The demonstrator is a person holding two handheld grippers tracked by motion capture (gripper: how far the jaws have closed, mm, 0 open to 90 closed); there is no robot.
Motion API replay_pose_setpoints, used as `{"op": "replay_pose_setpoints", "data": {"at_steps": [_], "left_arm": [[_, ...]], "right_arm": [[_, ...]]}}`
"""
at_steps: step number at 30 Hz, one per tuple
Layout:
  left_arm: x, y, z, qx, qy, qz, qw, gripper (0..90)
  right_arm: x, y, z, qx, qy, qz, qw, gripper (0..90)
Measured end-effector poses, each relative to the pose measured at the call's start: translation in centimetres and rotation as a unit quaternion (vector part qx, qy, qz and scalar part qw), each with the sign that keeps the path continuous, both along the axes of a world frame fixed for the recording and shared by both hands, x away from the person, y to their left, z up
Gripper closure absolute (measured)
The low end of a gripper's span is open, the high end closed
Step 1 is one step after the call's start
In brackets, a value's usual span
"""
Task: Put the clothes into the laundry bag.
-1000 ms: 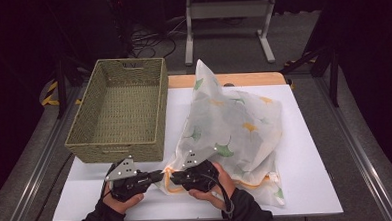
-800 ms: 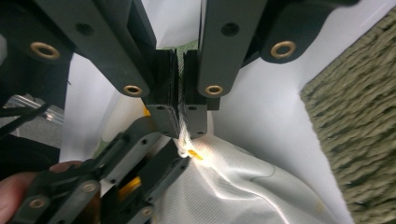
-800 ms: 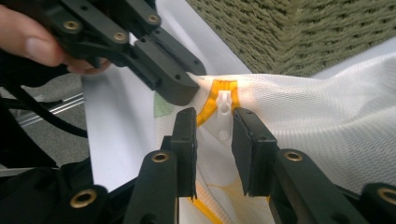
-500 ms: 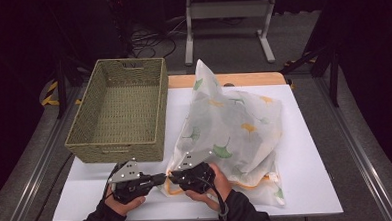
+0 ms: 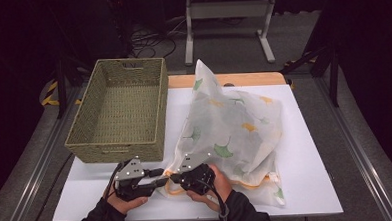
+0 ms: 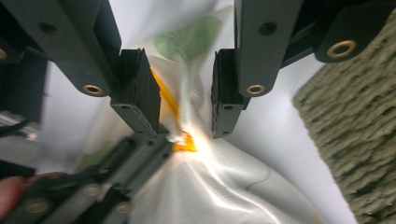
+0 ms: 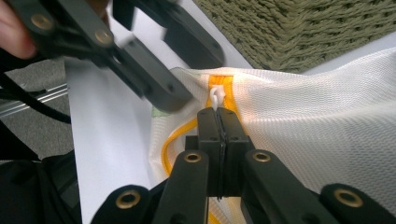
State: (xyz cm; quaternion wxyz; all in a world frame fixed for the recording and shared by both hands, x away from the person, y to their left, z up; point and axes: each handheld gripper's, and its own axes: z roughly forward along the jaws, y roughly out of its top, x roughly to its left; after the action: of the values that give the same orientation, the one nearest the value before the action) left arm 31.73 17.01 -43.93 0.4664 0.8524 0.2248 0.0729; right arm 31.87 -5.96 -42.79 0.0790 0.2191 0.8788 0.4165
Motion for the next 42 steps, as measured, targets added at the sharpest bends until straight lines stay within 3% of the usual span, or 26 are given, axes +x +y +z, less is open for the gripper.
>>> {"op": "replay_pose_setpoints", "data": {"at_steps": [3, 5, 8, 11, 12, 17, 21, 27, 31, 35, 39, 42], "left_arm": [[0.5, 0.5, 0.3, -0.021, 0.002, -0.004, 0.9998, 64.6], [0.6, 0.5, 0.3, -0.019, 0.005, -0.010, 0.9998, 75.1], [0.8, 0.6, 0.1, -0.013, 0.019, -0.021, 0.9995, 82.3], [0.9, 0.9, -0.2, -0.014, 0.029, -0.025, 0.9992, 82.7], [1.0, 0.9, -0.2, -0.016, 0.038, -0.022, 0.9989, 77.0], [1.1, 0.7, -0.4, 0.006, 0.034, -0.027, 0.9990, 74.3], [0.9, 0.4, -0.4, 0.016, 0.035, -0.034, 0.9987, 85.1], [0.6, 0.4, -0.2, 0.016, 0.031, -0.036, 0.9987, 87.6], [0.2, 0.3, -0.3, 0.017, 0.030, -0.035, 0.9988, 87.9], [-0.2, 0.2, -0.3, 0.028, 0.018, -0.040, 0.9986, 88.1], [-0.3, 0.4, -0.3, 0.028, 0.020, -0.038, 0.9987, 88.1], [-0.3, 0.4, -0.5, 0.032, 0.019, -0.041, 0.9985, 88.1]], "right_arm": [[0.0, -0.1, 0.0, -0.006, 0.000, 0.002, 1.0000, 90.0], [0.1, -0.2, 0.0, -0.005, 0.000, 0.002, 1.0000, 90.0], [0.1, -0.1, 0.0, -0.008, 0.001, 0.002, 1.0000, 90.0], [0.1, -0.1, -0.1, -0.009, 0.005, 0.004, 0.9999, 90.0], [0.1, -0.1, 0.0, -0.011, 0.003, 0.005, 0.9999, 90.0], [0.1, -0.1, 0.0, -0.009, 0.002, 0.005, 0.9999, 89.9], [0.1, -0.1, 0.0, -0.007, 0.002, 0.007, 1.0000, 89.9], [0.2, 0.0, -0.2, -0.004, 0.013, 0.010, 0.9999, 85.6], [0.4, 0.2, -0.6, 0.011, 0.033, 0.011, 0.9993, 77.4], [0.5, 0.5, -1.2, 0.013, 0.051, 0.008, 0.9986, 76.4], [1.0, 0.1, -1.4, 0.046, 0.077, 0.006, 0.9959, 73.1], [0.9, 0.0, -1.3, 0.054, 0.087, 0.003, 0.9948, 70.9]]}}
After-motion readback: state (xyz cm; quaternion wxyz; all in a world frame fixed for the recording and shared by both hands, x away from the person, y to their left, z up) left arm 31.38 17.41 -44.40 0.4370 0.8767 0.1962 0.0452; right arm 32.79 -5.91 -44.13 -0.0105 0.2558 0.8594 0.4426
